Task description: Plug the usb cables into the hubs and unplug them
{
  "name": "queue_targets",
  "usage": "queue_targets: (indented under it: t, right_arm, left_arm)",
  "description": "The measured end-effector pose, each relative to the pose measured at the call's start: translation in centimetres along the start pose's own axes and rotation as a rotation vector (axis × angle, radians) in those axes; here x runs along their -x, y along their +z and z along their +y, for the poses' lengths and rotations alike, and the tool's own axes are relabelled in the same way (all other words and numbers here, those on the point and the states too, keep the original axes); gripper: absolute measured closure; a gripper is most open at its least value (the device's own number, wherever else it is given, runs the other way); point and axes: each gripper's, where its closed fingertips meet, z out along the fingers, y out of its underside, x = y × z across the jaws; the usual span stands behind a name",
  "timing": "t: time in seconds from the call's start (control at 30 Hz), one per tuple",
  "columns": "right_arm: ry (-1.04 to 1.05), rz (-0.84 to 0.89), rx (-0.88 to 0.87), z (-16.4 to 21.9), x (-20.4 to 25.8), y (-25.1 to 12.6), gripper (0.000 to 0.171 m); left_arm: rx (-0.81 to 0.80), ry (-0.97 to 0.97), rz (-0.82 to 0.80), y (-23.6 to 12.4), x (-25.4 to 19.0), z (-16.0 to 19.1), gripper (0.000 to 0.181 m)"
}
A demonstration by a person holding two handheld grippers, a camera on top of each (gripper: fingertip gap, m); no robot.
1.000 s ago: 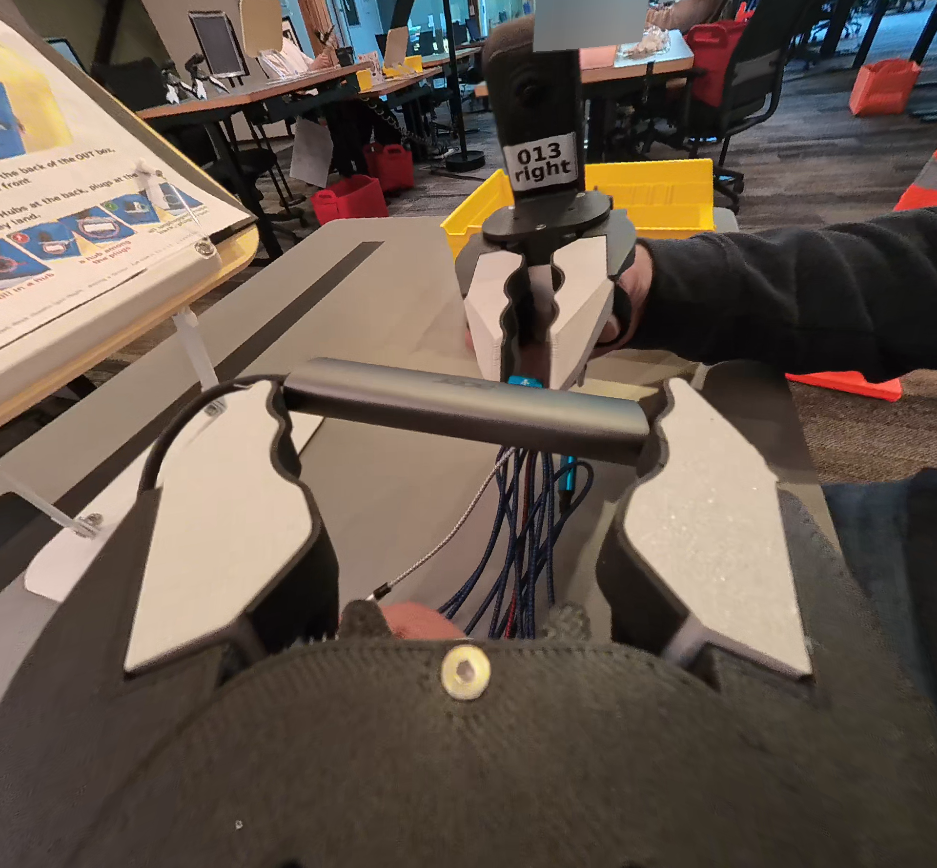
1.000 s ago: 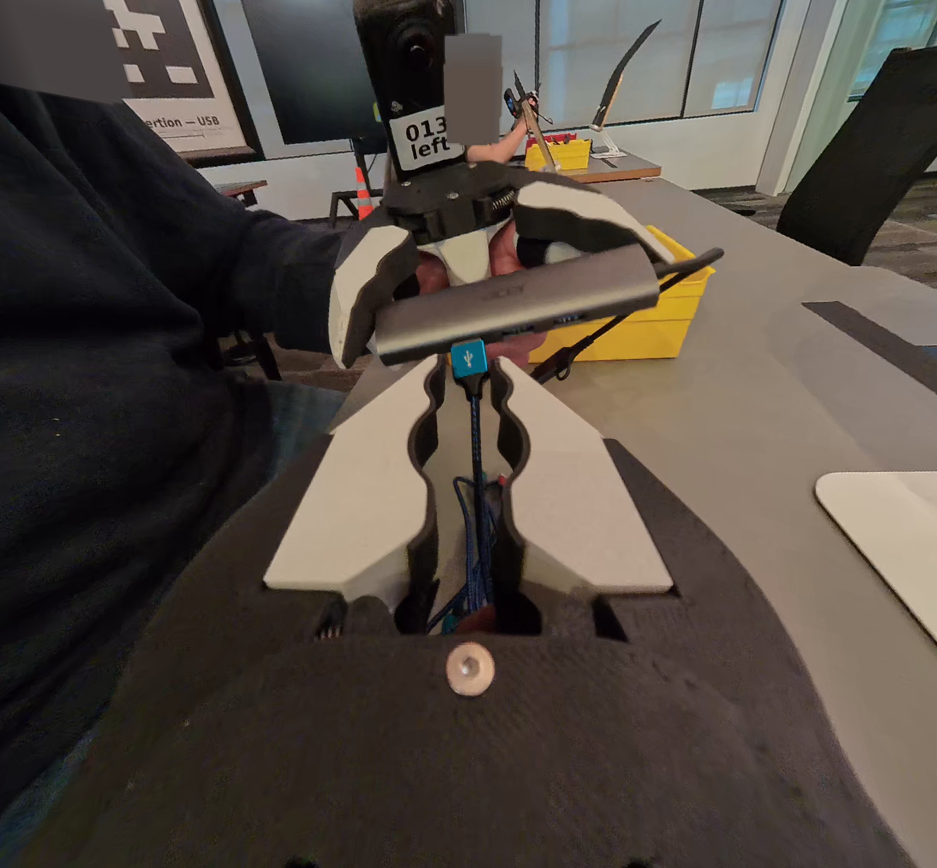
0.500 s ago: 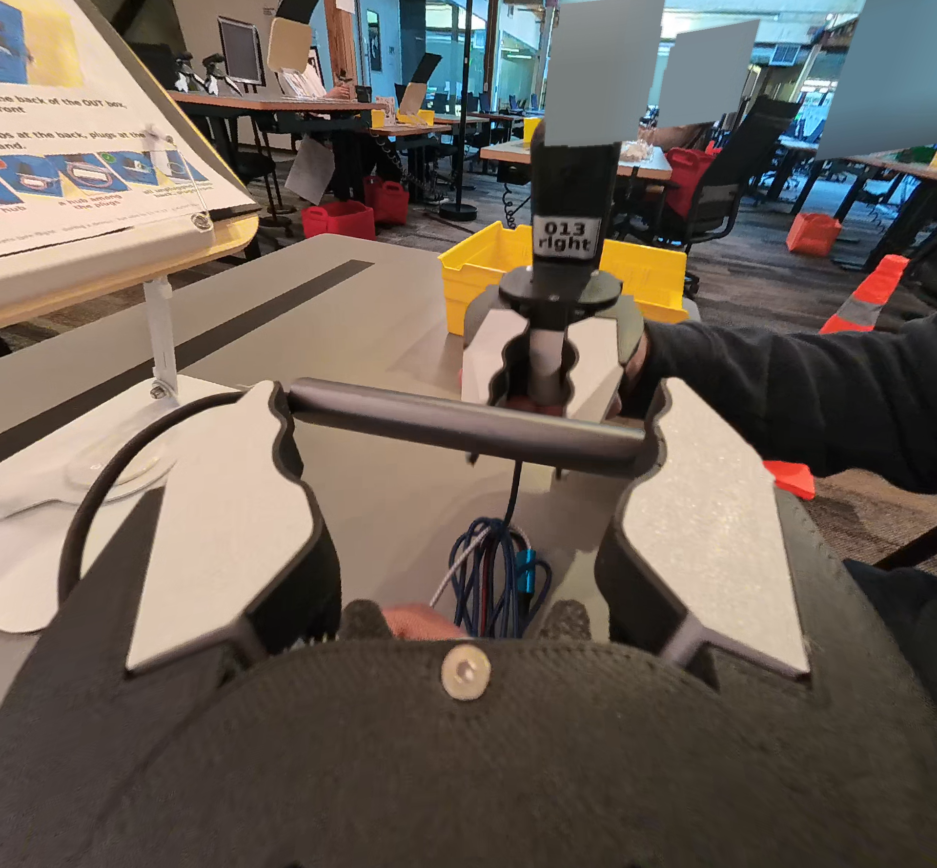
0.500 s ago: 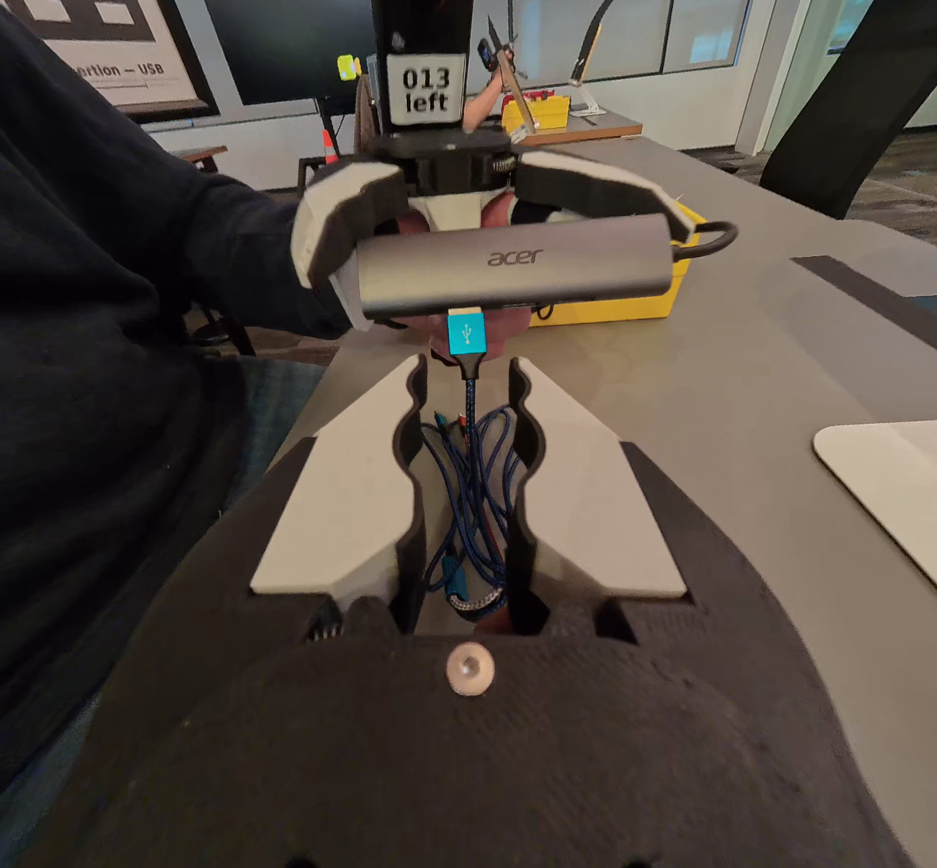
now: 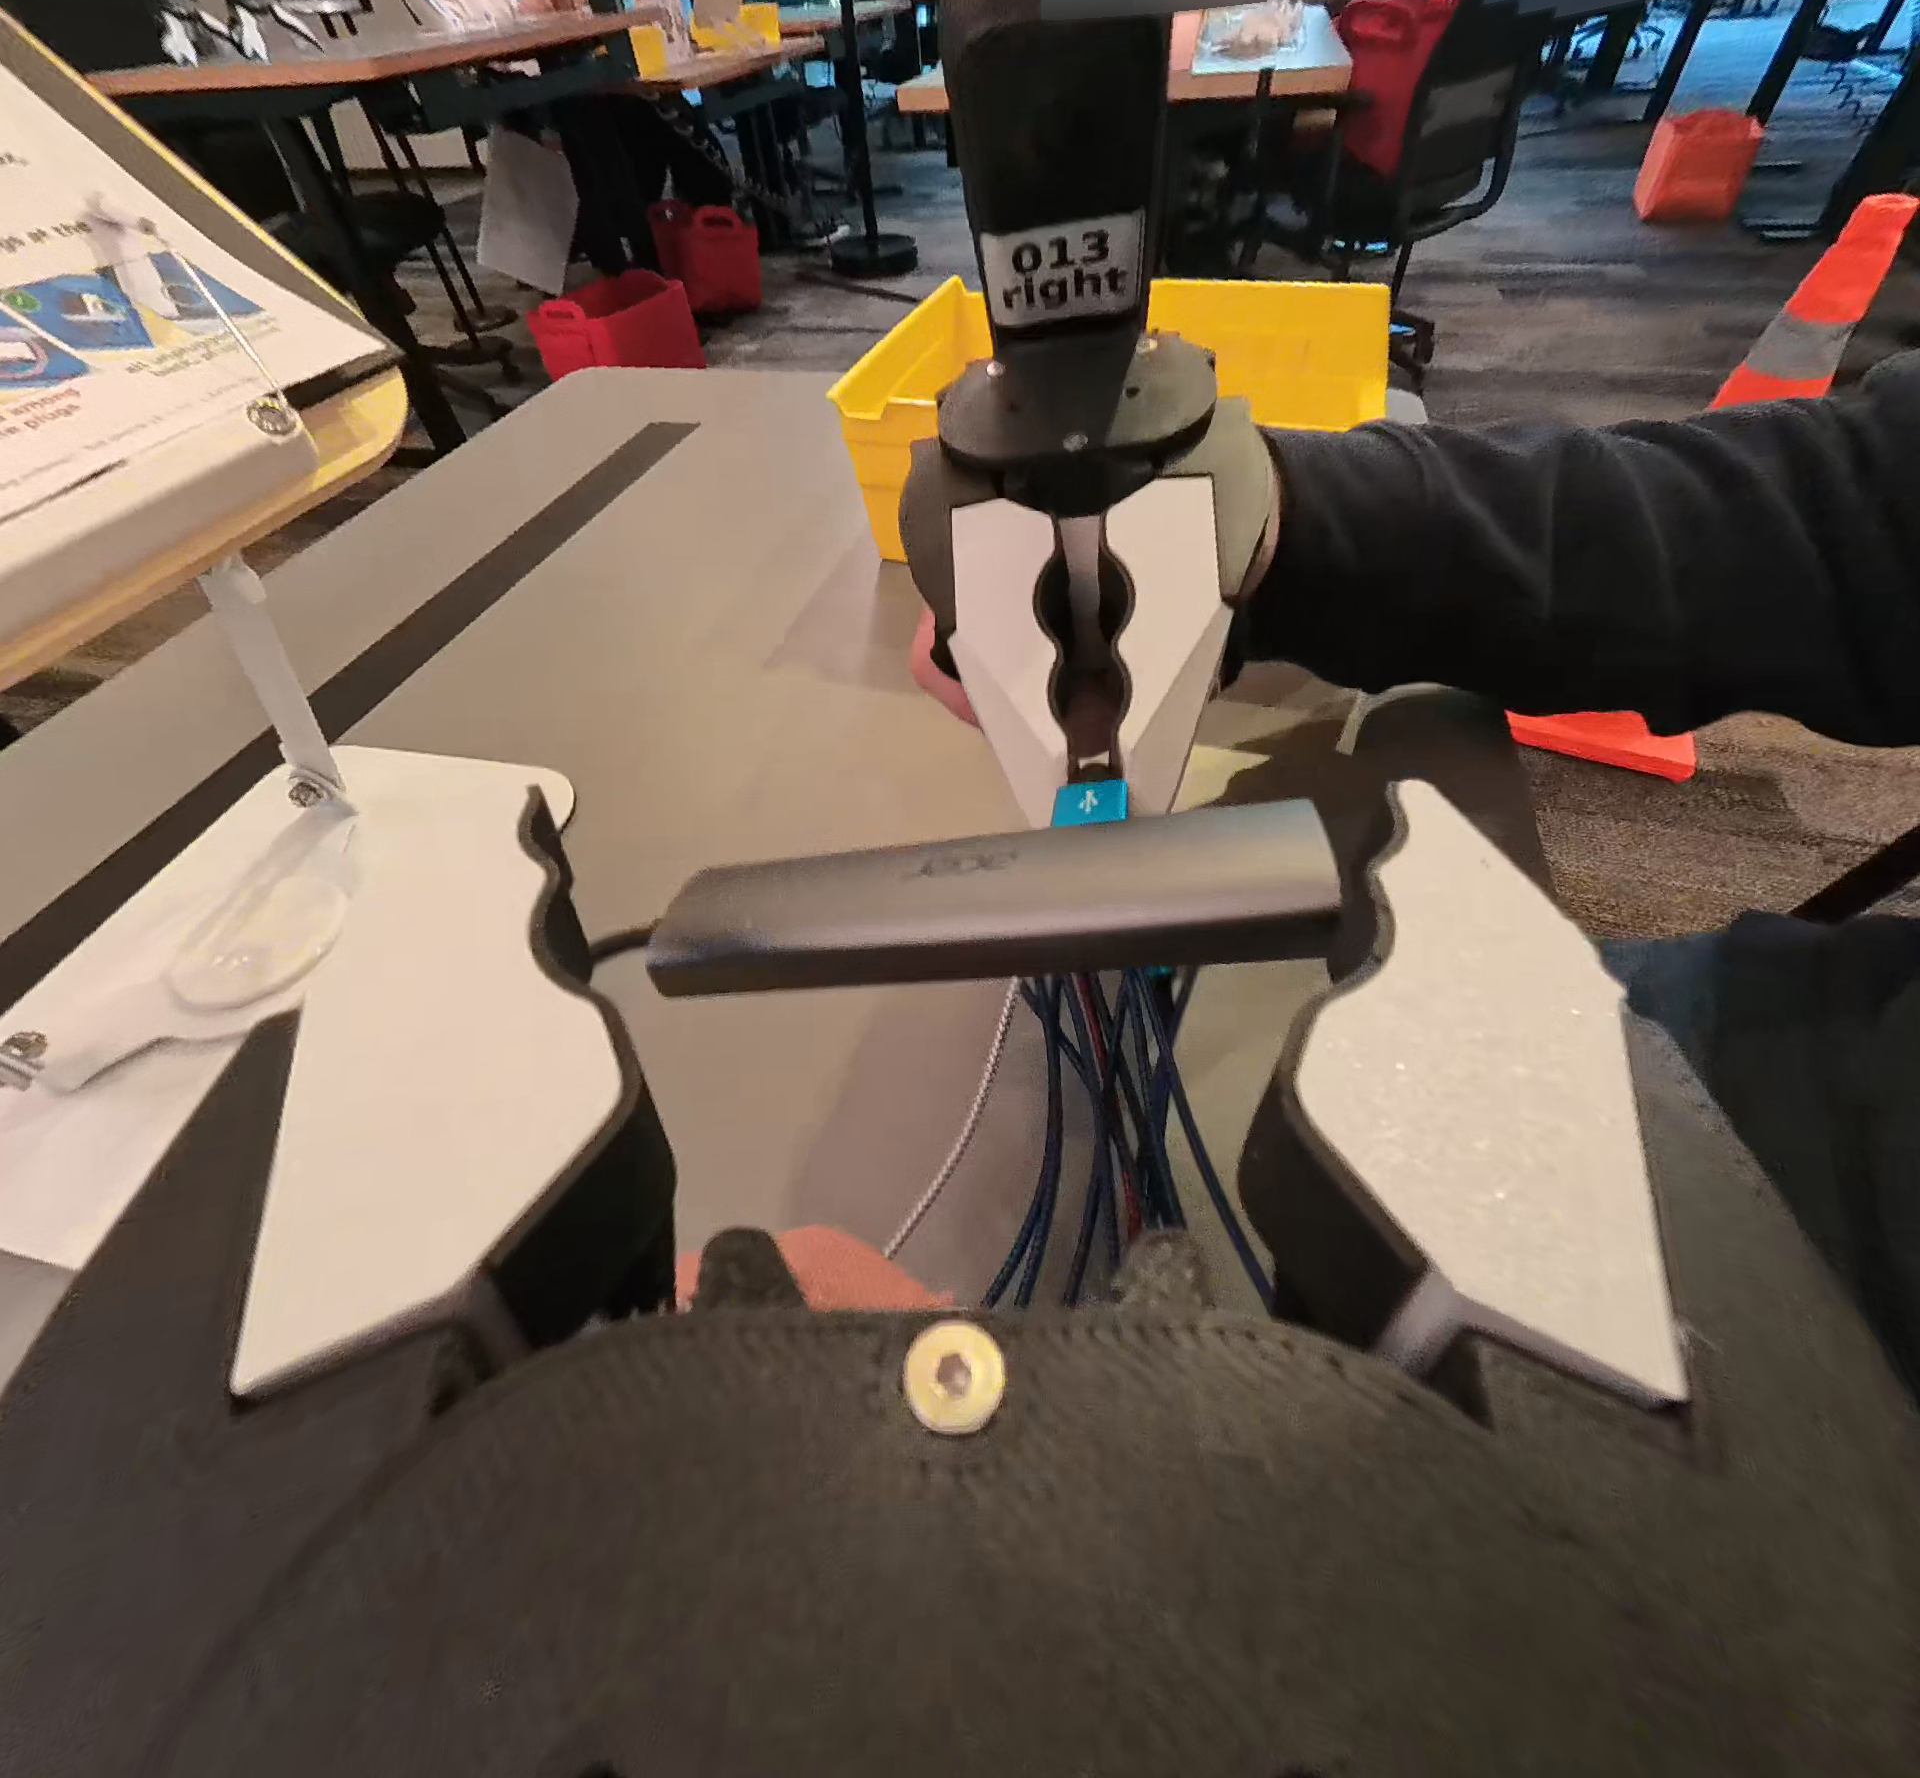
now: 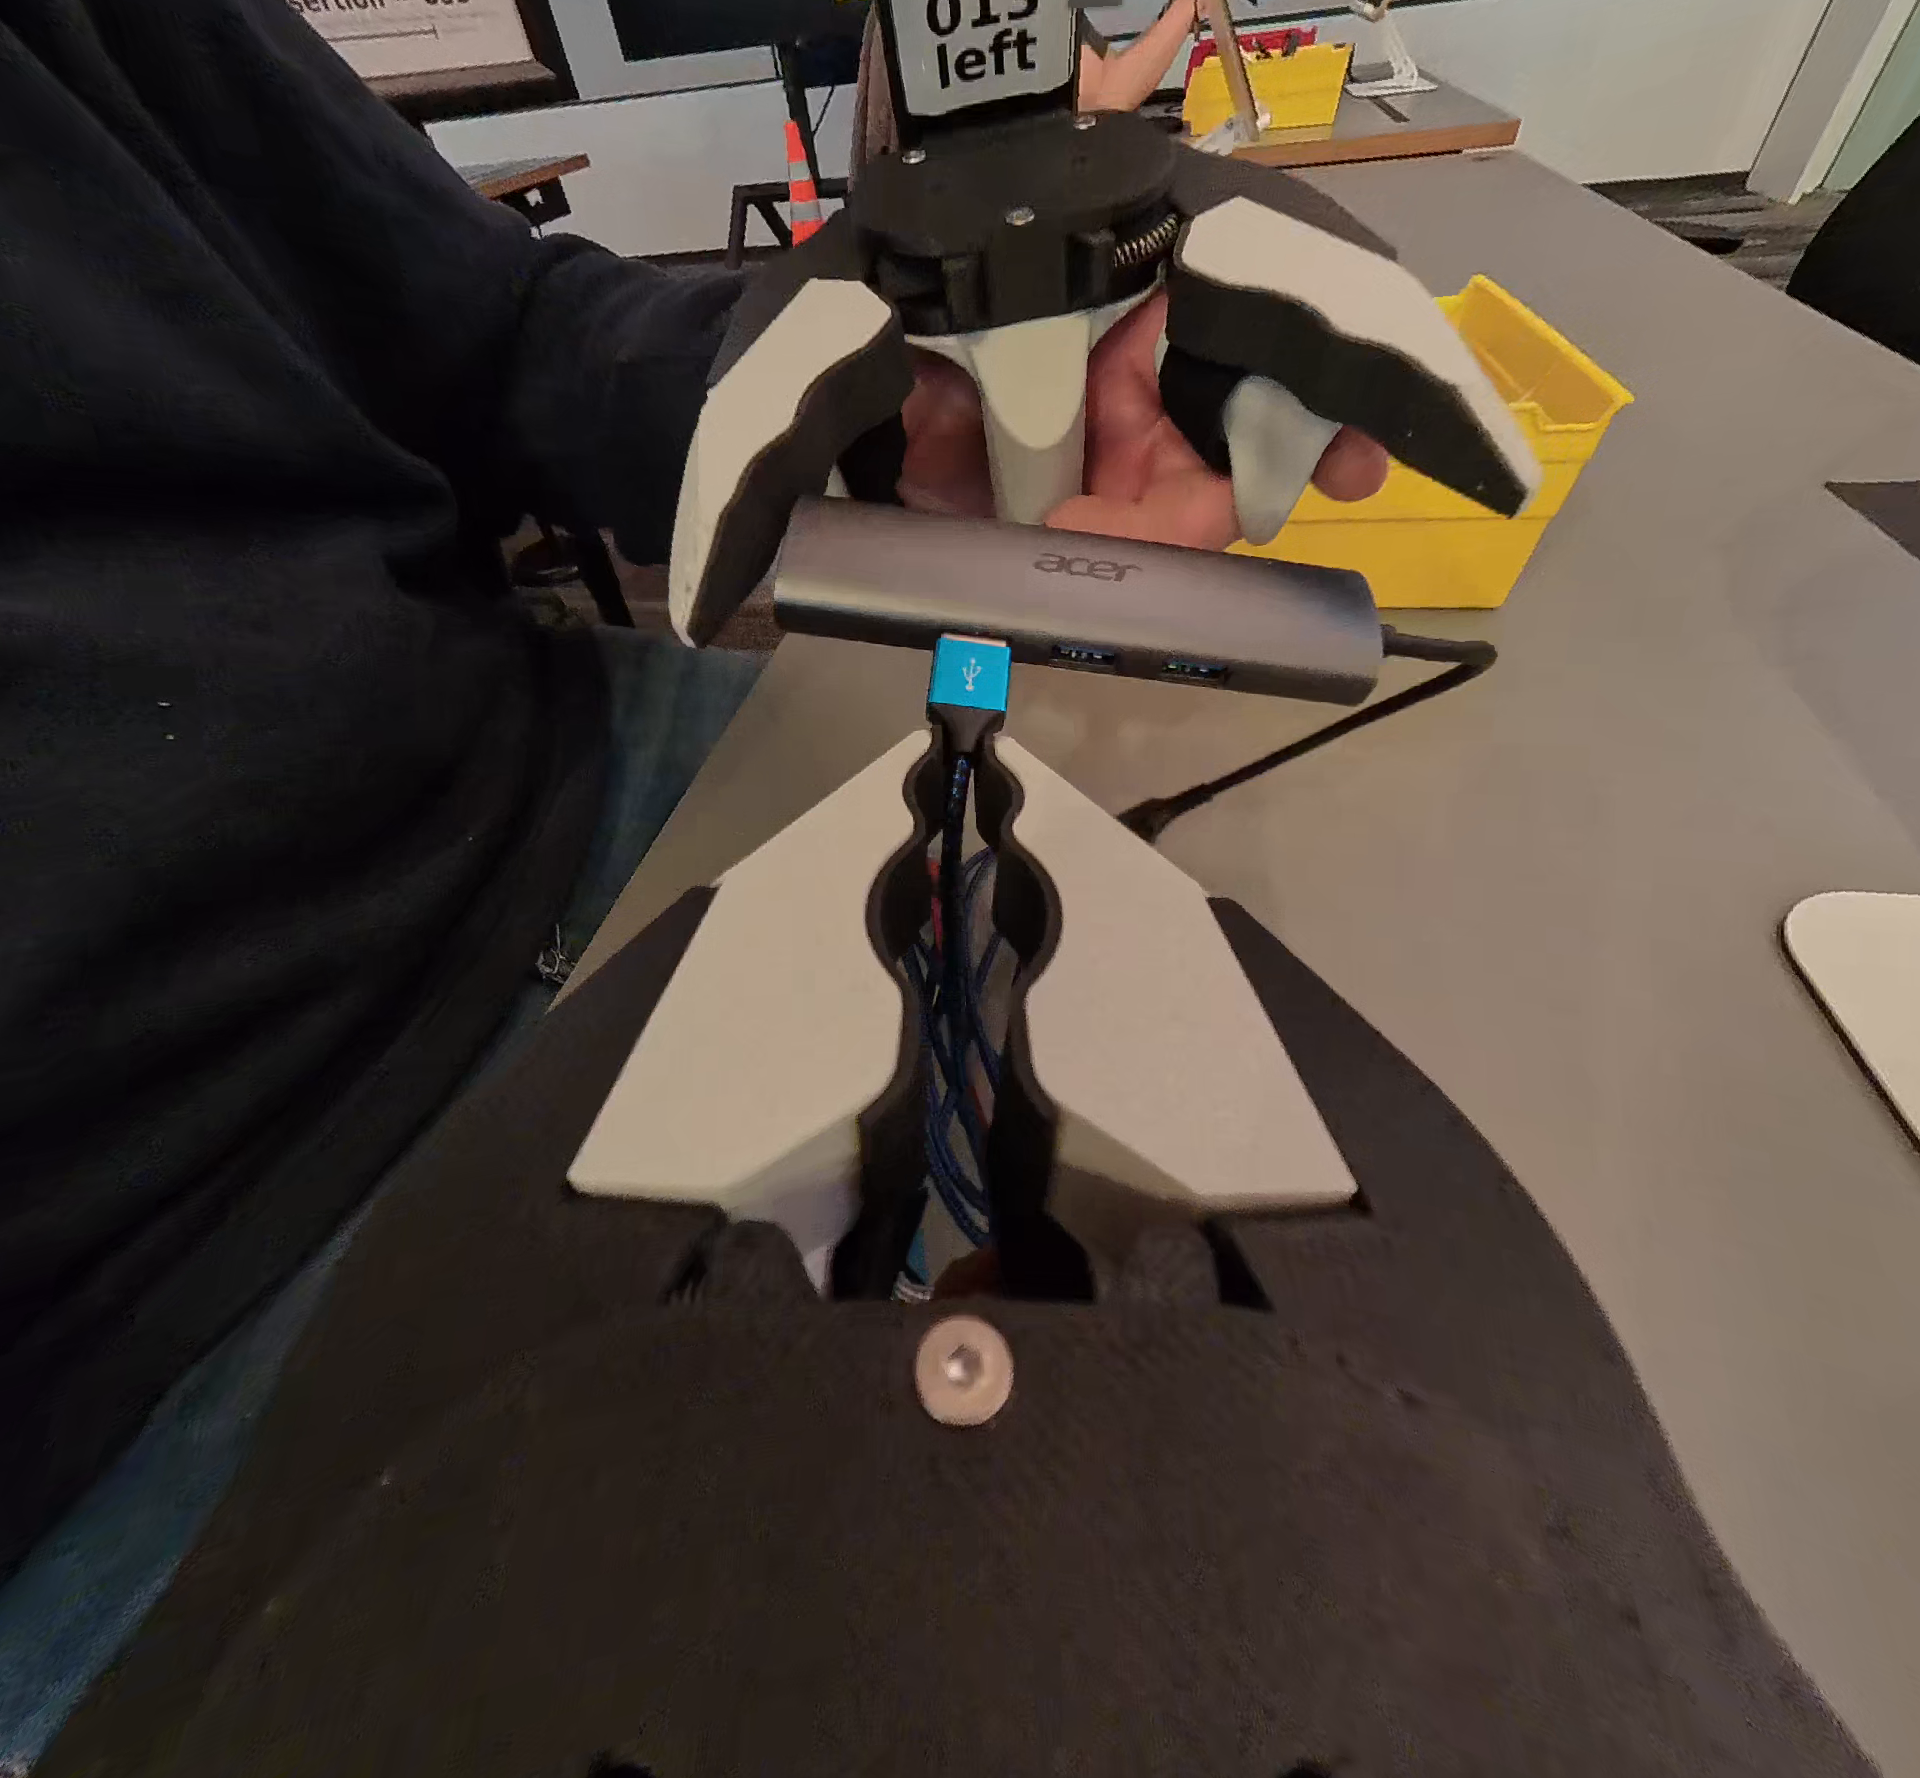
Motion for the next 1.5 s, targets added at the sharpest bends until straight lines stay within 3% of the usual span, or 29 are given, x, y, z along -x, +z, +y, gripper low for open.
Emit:
queue_targets:
  t: [0.83, 1.5]
  right_arm:
    - [-0.027, -0.008, -0.005, 0.2, 0.0, -0.7, 0.17]
    - [-0.008, -0.038, 0.062, 0.9, 0.0, -0.6, 0.17]
  left_arm:
    - [-0.055, -0.408, 0.064, 0.2, -0.5, 2.1, 0.048]
    - [-0.051, -0.269, 0.042, 0.0, -0.6, 2.3, 0.057]
